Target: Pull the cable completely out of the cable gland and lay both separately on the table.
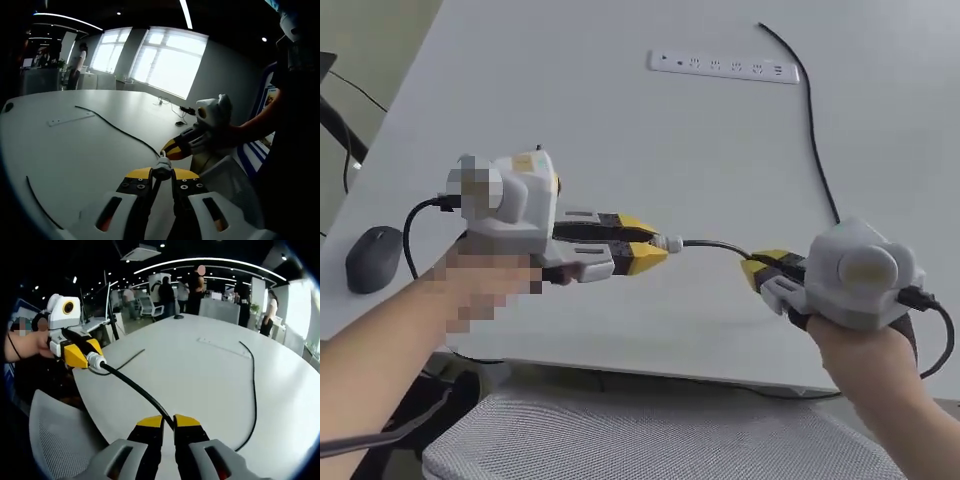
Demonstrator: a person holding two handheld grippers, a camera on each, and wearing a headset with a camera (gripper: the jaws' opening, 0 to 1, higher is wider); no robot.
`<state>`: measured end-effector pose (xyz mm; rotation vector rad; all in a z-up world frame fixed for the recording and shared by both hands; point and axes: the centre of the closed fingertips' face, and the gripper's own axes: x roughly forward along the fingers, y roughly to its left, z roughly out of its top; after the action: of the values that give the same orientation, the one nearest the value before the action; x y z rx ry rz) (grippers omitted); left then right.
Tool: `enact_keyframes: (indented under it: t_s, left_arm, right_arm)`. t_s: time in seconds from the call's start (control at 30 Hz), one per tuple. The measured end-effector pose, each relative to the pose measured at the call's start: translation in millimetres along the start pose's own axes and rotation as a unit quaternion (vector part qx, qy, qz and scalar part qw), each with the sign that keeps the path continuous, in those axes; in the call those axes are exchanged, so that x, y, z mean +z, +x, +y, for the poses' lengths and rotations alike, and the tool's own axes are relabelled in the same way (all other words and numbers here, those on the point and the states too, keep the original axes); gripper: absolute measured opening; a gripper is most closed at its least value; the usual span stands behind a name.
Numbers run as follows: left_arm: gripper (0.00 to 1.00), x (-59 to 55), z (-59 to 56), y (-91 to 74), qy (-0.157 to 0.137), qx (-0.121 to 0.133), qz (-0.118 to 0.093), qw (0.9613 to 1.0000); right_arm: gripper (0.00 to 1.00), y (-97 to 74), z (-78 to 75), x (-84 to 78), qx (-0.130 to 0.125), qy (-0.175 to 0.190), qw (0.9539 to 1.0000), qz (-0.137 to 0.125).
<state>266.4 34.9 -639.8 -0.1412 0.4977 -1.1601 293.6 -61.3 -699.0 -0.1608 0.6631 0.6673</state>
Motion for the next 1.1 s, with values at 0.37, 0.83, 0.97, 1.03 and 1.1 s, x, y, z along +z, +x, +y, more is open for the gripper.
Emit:
enact_keyframes:
  t_s: [0.37, 0.83, 0.97, 1.03, 1.1]
  left_arm:
    - [0.15, -0.3, -2.2, 0.6, 0.001, -0.002, 0.004, 1.0000]
    - [0.15, 1.4, -1.9, 0.3, 0.006, 0.000, 0.005, 1.0000]
    - [0.15, -0.4, -2.0, 1.0, 0.008, 0.000, 0.009, 0.9999]
    - [0.15, -0.3, -2.3, 1.3, 0.006, 0.000, 0.008, 0.9999]
    - [0.15, 0.5, -2.8, 1.7, 0.005, -0.001, 0.005, 1.0000]
  right_arm:
    - [0.10, -12.6, 39.6, 35.4, 0.022, -0.184, 0.9826, -0.008]
    - [0.02, -0.6, 80.6, 49.8, 0.031, -0.325, 0.9452, -0.004]
    - [0.01, 1.5, 80.6, 46.0, 0.029, -0.342, 0.9393, -0.001]
    - [0.01, 1.7, 79.2, 46.3, 0.027, -0.345, 0.9382, -0.001]
    - [0.01, 1.2, 76.5, 47.6, 0.025, -0.328, 0.9444, -0.006]
